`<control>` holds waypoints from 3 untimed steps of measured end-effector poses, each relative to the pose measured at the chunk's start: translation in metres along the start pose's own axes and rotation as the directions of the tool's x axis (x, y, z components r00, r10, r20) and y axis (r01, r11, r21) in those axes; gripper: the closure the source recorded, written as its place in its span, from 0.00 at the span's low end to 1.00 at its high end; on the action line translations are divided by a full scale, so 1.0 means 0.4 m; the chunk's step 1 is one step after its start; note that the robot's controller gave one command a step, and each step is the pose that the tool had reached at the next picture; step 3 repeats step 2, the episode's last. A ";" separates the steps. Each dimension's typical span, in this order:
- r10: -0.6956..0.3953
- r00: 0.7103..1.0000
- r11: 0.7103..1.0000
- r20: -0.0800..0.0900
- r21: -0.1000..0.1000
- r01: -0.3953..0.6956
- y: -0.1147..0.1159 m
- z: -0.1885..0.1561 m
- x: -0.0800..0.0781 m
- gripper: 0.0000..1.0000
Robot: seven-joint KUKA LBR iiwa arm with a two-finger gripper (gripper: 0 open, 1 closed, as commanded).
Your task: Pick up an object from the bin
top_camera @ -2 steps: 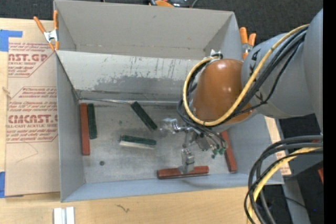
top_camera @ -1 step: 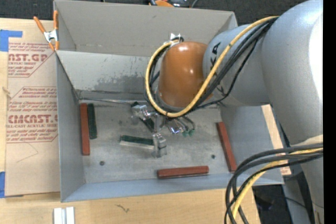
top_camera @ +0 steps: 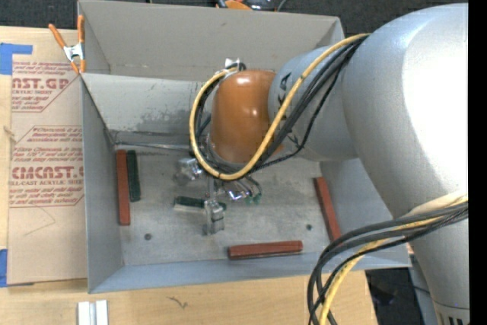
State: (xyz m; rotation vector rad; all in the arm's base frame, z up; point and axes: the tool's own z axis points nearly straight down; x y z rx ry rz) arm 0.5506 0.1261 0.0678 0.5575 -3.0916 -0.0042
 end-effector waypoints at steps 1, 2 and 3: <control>0.002 1.000 1.000 0.001 0.002 -0.002 -0.004 -0.007 -0.001 1.00; 0.040 0.999 0.999 0.010 0.004 -0.040 -0.007 -0.419 0.053 1.00; 0.040 0.999 0.999 0.010 0.004 -0.040 -0.007 -0.419 0.053 1.00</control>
Offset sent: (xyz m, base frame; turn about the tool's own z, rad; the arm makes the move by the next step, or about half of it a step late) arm 0.0000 0.0000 0.0000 0.0000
